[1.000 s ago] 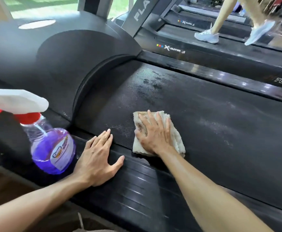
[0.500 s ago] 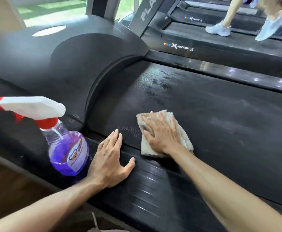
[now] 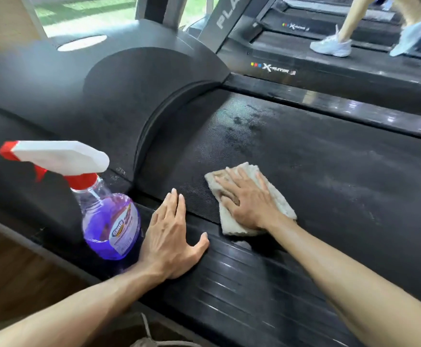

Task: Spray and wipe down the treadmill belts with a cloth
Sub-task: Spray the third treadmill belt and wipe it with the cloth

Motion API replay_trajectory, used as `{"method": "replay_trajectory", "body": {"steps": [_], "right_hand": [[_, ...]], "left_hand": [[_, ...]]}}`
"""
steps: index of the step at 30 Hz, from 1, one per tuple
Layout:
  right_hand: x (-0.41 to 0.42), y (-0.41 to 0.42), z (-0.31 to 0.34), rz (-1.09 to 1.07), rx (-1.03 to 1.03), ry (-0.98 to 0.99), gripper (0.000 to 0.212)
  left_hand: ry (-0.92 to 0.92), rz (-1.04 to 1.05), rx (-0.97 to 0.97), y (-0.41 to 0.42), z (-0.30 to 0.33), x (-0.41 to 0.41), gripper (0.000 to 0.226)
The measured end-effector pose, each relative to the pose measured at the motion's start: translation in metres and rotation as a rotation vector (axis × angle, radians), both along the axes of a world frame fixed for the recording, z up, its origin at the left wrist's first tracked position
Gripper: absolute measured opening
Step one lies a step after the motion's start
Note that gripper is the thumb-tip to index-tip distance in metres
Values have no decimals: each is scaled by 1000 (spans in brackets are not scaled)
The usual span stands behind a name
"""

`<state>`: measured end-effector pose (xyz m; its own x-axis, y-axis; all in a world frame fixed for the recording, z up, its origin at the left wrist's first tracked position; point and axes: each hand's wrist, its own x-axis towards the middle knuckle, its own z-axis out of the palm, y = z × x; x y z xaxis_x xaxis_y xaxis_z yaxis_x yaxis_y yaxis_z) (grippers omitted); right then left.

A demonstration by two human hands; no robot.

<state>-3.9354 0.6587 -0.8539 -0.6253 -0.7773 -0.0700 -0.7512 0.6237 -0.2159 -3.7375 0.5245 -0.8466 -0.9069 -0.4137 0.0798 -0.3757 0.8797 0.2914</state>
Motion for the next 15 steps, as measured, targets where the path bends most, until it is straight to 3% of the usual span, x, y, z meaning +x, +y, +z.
{"method": "replay_trajectory", "body": {"steps": [4,10,15], "right_hand": [[-13,27,-2,-10,-29,-23,71],[-16,-44,-9,-348,1,34,58],[10,-49,-2,-106,-46,54,63]], "left_hand": [[-38,116,-32,2,-2,4,116],[-145,173,-19,3,-6,11,120],[-147,188,-15,4,-5,8,121]]}}
